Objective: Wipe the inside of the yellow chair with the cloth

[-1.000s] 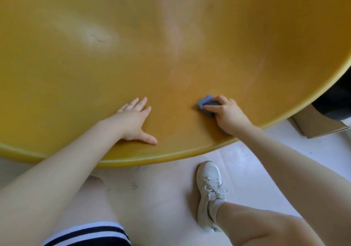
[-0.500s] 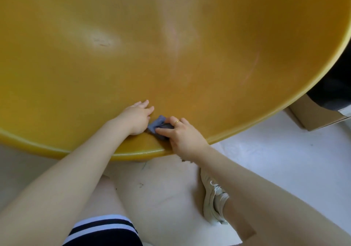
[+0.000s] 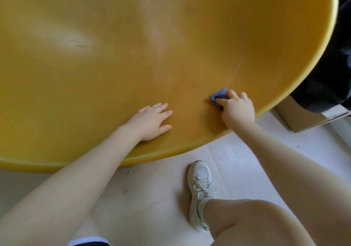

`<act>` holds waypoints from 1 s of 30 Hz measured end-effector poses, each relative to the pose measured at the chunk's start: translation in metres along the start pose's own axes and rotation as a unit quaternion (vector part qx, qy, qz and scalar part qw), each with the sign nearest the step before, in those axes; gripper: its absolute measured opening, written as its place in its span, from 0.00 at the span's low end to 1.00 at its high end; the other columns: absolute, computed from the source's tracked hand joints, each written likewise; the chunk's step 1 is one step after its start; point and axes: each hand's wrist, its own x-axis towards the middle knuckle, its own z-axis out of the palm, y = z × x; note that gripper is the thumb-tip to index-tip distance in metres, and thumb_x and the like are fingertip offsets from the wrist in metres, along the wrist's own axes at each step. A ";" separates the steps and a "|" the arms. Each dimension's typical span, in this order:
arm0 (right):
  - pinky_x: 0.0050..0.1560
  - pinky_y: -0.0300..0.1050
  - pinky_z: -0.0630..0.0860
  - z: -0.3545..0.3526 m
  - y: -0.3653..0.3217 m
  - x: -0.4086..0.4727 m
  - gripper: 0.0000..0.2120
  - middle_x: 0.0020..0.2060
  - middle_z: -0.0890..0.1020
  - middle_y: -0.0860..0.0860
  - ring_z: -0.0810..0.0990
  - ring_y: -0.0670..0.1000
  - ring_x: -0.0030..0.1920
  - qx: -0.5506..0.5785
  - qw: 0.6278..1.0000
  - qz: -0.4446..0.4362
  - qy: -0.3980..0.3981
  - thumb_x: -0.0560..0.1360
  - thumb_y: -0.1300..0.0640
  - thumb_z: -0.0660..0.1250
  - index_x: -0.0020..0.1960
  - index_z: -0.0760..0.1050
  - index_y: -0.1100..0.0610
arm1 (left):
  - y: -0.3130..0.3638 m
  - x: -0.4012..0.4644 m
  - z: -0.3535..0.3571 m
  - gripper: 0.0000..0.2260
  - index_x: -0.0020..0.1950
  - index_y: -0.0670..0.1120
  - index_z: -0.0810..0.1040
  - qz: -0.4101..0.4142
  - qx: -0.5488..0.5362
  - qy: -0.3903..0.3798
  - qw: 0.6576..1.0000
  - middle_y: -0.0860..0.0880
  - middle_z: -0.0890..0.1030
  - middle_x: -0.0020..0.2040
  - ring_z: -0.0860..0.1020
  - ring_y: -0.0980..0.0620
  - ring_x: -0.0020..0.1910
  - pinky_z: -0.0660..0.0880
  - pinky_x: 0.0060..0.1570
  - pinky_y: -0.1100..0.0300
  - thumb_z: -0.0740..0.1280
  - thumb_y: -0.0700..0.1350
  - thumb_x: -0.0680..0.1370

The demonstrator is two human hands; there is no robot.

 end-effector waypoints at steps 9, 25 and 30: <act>0.43 0.46 0.65 0.001 0.017 0.015 0.21 0.59 0.73 0.52 0.66 0.56 0.45 0.027 0.981 -0.179 -0.075 0.76 0.62 0.56 0.62 0.73 0.42 | 0.037 0.066 -0.009 0.34 0.77 0.51 0.46 -0.007 -0.032 -0.021 0.999 0.50 0.40 0.78 0.45 0.51 0.76 0.47 0.73 0.55 0.58 0.62 0.77; 0.47 0.46 0.63 -0.001 0.045 0.068 0.22 0.62 0.68 0.53 0.66 0.57 0.53 -0.017 0.982 -0.176 -0.069 0.77 0.60 0.53 0.68 0.67 0.42 | 0.037 0.116 -0.018 0.44 0.77 0.53 0.43 -0.029 -0.044 -0.036 0.998 0.51 0.38 0.77 0.41 0.51 0.76 0.46 0.73 0.54 0.65 0.64 0.71; 0.49 0.48 0.64 -0.009 0.077 0.107 0.22 0.64 0.66 0.54 0.66 0.59 0.54 -0.073 0.986 -0.145 -0.038 0.78 0.60 0.53 0.69 0.64 0.42 | 0.037 0.119 -0.018 0.44 0.77 0.54 0.43 -0.032 -0.026 -0.035 0.999 0.52 0.39 0.77 0.41 0.51 0.76 0.48 0.73 0.54 0.65 0.65 0.70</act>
